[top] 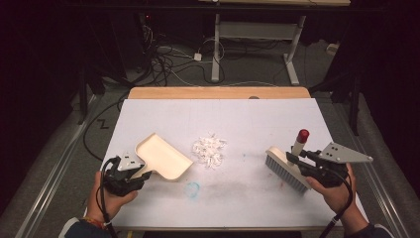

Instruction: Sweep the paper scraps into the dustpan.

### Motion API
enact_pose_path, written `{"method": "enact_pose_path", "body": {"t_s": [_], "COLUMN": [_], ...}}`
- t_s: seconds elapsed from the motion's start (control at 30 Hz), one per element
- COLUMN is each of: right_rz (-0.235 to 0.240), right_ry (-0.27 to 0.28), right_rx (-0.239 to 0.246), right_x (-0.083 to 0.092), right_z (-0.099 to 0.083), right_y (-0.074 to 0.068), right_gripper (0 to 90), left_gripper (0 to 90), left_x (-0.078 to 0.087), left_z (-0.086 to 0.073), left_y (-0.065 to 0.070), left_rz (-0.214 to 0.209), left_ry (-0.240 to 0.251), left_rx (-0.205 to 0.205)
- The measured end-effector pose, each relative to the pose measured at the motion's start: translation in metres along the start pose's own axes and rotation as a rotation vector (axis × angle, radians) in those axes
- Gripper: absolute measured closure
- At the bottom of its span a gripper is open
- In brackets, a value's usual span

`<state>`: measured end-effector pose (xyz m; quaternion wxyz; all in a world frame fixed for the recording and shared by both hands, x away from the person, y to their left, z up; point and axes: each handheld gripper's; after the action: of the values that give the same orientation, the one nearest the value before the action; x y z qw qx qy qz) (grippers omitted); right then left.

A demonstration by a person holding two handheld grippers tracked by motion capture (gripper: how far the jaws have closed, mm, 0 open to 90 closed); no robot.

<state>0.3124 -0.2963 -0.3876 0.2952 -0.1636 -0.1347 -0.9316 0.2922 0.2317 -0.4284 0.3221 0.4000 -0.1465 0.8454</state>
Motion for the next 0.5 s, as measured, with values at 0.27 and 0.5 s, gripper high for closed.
{"method": "enact_pose_path", "body": {"t_s": [0.27,0.5], "right_rz": [-0.010,-0.018], "right_ry": [0.015,0.065], "right_rx": [-0.005,0.018], "right_x": [-0.030,-0.062], "right_z": [0.015,0.036], "right_y": [0.003,0.003], "right_gripper": [70.7,70.7], "left_gripper": [63.6,63.5], "left_x": [0.000,-0.011], "left_z": [-0.010,-0.007], "left_y": [0.010,0.017], "left_rz": [-0.069,-0.110], "left_ry": [-0.036,-0.096], "left_rx": [-0.033,-0.078]}}
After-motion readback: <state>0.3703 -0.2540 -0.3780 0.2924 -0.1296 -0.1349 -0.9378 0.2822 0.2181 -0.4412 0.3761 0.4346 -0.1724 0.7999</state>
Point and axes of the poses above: each handheld gripper's, and its own axes: x roughly backward along the jaws, z roughly out of its top, y roughly to its right, and after that the axes turned 6 degrees about -z, right-handed
